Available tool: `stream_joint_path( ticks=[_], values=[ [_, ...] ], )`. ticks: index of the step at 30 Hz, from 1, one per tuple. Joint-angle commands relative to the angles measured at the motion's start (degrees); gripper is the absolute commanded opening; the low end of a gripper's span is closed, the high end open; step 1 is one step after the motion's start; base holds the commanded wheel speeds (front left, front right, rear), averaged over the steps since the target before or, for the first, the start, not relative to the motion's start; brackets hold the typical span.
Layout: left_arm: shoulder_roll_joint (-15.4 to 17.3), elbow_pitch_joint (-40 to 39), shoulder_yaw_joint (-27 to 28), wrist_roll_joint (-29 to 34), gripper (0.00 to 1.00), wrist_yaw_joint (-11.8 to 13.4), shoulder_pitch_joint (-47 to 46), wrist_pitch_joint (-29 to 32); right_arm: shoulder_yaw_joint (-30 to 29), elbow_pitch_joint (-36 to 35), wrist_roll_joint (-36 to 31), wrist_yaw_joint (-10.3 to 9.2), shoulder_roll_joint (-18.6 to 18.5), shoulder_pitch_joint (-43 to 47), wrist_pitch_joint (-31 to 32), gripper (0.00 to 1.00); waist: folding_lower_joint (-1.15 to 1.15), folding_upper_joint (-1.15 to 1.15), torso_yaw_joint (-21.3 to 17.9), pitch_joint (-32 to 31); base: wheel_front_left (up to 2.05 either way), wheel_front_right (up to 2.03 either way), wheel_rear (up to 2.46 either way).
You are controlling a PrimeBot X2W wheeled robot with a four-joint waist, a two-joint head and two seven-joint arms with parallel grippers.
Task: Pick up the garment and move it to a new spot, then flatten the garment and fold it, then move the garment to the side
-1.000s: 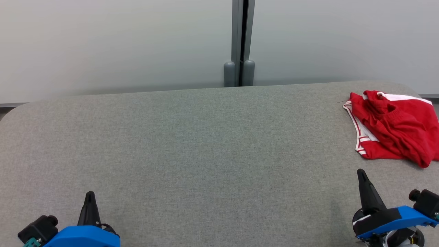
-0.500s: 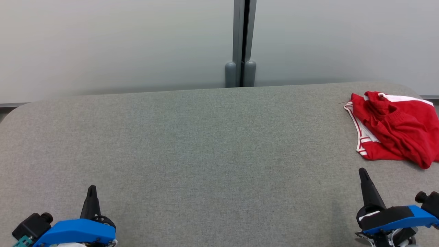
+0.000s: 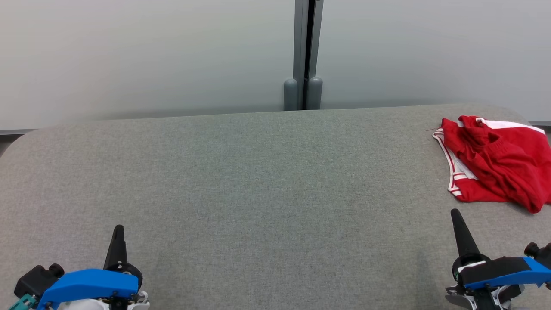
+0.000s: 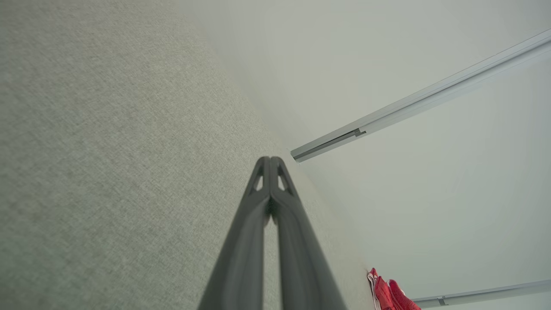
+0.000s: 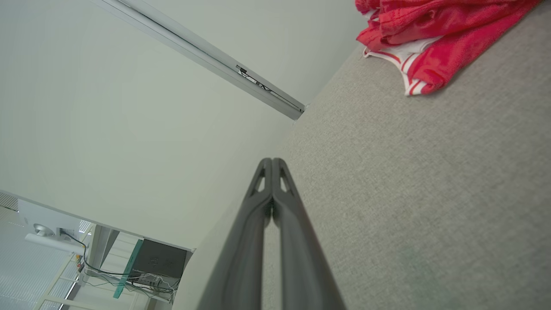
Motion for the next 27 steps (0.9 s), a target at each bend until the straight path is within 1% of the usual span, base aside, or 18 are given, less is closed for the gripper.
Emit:
stream_joint_path(
  ticks=[1,9,27],
  values=[
    [0.1,-0.6,0.7,-1.2,0.00,-0.5,-1.3,0.2,-0.4,-0.8,1.4,0.02,-0.1,-1.3,0.3,0.00,0.00,-0.01,0.0,0.0,0.00,0.00,0.00],
    [-0.4,-0.7,1.4,-6.3,0.00,-1.5,-1.9,1.5,-0.7,-1.1,6.7,0.02,0.2,-1.4,1.5,0.00,0.00,-0.01,0.1,-0.1,0.00,0.00,0.00],
    [-1.5,-0.9,2.8,-15.4,0.00,-3.1,-2.8,3.7,-1.3,-1.5,16.4,0.02,0.7,-1.5,3.5,0.00,0.00,-0.01,0.4,-0.3,0.00,0.00,0.00]
  ],
)
